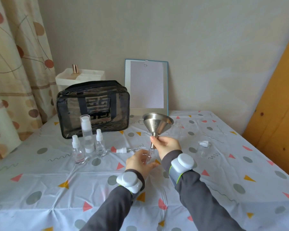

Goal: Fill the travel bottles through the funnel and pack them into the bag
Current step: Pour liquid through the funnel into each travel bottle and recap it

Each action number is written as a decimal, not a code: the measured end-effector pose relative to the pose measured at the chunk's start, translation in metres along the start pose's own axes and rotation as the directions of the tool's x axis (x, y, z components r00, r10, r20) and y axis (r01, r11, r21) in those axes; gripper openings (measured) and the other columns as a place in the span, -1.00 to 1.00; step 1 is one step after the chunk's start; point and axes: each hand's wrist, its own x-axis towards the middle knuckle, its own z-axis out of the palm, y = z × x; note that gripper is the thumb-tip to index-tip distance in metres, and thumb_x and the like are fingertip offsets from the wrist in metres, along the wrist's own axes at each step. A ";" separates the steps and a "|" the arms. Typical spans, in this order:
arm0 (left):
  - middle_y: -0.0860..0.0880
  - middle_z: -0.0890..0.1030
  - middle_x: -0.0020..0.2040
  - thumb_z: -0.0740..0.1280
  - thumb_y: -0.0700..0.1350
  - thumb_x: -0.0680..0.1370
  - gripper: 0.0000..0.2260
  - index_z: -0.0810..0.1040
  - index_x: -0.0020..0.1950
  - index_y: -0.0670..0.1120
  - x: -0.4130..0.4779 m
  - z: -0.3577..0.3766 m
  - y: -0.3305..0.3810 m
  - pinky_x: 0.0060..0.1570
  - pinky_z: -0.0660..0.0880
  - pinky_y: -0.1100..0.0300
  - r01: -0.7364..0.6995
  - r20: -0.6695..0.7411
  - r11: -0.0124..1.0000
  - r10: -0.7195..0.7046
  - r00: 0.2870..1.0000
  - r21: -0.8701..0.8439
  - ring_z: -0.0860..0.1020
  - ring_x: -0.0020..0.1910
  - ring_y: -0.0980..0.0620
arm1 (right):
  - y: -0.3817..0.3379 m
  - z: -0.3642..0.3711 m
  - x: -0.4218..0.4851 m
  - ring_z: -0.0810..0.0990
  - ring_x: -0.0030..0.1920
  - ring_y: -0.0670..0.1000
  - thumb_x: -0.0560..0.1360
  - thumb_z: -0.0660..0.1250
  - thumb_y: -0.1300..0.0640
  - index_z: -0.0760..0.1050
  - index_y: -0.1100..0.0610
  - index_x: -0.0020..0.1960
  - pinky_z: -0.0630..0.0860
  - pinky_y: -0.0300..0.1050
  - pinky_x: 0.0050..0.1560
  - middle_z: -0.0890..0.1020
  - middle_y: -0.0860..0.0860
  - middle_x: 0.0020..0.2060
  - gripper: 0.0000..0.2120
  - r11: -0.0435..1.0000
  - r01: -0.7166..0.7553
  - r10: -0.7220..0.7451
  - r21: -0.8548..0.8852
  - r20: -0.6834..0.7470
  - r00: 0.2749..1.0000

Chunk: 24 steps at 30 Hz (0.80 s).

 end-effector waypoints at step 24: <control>0.14 0.54 -0.11 0.51 0.03 0.31 -0.62 0.51 0.08 0.06 0.003 0.001 -0.003 0.01 0.43 0.31 -0.024 -0.009 1.000 0.024 1.000 -0.001 0.52 -0.07 0.15 | 0.012 0.001 -0.011 0.58 -0.19 -0.29 0.38 0.44 0.03 0.62 -0.01 -0.19 0.38 -0.56 -0.14 0.64 -0.19 -0.31 -0.96 0.973 0.225 -0.228 -0.053 -0.055 0.972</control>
